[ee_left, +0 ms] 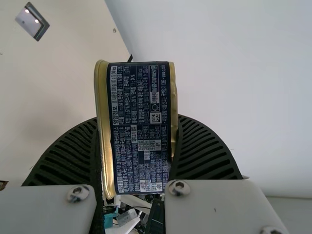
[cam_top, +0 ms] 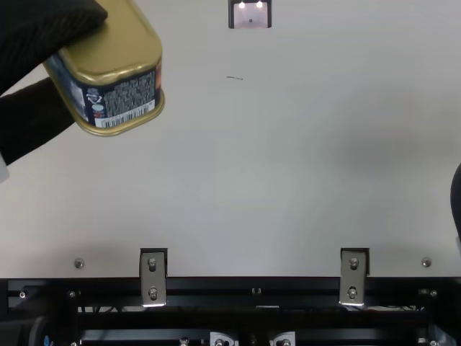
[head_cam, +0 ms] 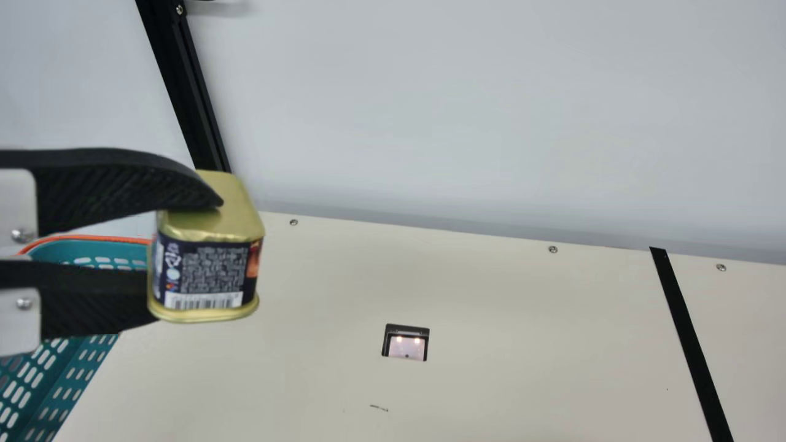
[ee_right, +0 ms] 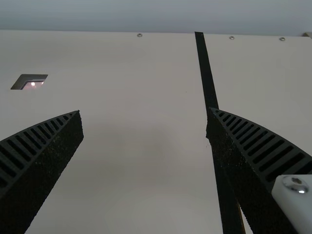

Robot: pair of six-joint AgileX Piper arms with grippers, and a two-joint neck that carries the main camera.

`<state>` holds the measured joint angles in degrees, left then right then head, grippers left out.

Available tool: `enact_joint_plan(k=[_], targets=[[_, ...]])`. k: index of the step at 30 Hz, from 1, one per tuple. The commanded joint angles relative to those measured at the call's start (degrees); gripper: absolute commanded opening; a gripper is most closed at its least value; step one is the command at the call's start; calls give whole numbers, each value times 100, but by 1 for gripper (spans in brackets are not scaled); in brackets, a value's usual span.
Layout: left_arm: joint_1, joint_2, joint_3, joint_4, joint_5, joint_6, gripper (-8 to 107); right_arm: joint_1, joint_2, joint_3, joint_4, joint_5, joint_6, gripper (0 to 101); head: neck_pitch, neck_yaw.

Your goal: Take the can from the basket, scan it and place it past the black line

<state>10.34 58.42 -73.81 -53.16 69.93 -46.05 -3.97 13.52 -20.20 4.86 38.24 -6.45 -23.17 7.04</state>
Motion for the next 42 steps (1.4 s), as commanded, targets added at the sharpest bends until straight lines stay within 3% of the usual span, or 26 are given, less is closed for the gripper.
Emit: enact_joint_plan(k=[1, 8, 15, 30, 42], targets=[[0, 8, -88, 87, -3, 0, 10, 0, 0, 0, 0, 0, 0, 101, -183, -45], [-169, 97, -271, 621, -3, 345, 10, 0, 0, 0, 0, 0, 0, 101, -183, -45], [-717, 195, 4, 1429, -471, 1127, 10, 0, 0, 0, 0, 0, 0, 101, -183, -45], [-1925, 158, 1403, 2992, -2736, 3260, 10, 0, 0, 0, 0, 0, 0, 101, -183, -45], [-2365, 74, 2303, 4078, -4384, 4144, 10, 0, 0, 0, 0, 0, 0, 101, -183, -45]])
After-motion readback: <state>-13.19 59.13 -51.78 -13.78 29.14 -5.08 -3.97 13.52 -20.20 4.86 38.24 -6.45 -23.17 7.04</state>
